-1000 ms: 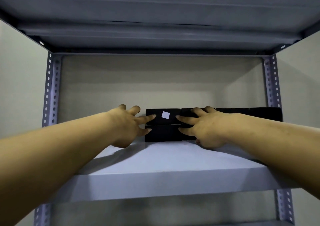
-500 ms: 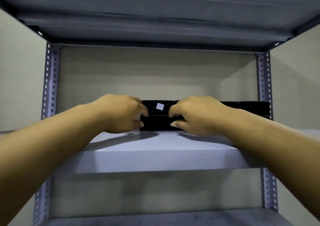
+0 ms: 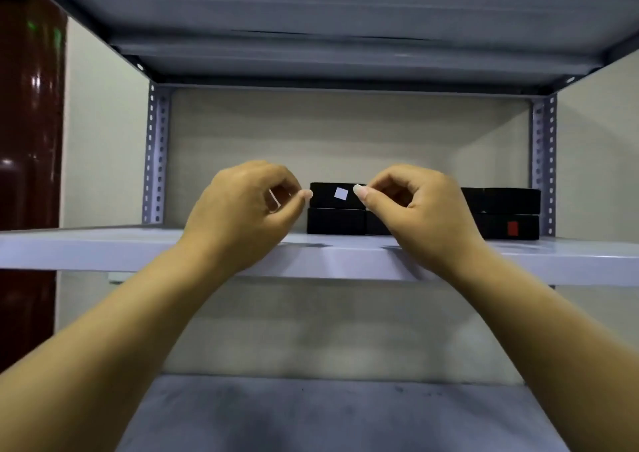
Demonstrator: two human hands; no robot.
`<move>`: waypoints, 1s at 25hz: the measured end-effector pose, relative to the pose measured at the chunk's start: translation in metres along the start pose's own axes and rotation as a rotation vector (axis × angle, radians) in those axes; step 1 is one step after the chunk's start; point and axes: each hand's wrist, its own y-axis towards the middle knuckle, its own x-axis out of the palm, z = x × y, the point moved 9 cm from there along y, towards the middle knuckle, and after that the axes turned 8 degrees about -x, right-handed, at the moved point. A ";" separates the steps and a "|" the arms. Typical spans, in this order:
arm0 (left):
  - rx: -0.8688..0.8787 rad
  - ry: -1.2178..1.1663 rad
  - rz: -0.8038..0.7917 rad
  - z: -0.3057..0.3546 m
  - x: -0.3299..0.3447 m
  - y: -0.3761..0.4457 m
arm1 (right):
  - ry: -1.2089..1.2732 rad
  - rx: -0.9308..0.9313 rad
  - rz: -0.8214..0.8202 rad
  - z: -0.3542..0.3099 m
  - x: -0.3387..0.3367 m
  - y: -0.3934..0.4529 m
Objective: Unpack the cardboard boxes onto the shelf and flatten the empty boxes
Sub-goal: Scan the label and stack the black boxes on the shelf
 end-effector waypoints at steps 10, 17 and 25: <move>-0.181 -0.007 -0.072 -0.031 -0.097 -0.104 | 0.271 0.059 -0.119 -0.099 0.060 -0.066; -0.395 0.151 -0.249 -0.074 -0.171 -0.208 | 0.464 0.170 -0.340 -0.177 0.142 -0.135; -0.738 0.330 -0.352 -0.125 -0.269 -0.351 | 0.628 0.219 -0.645 -0.282 0.242 -0.228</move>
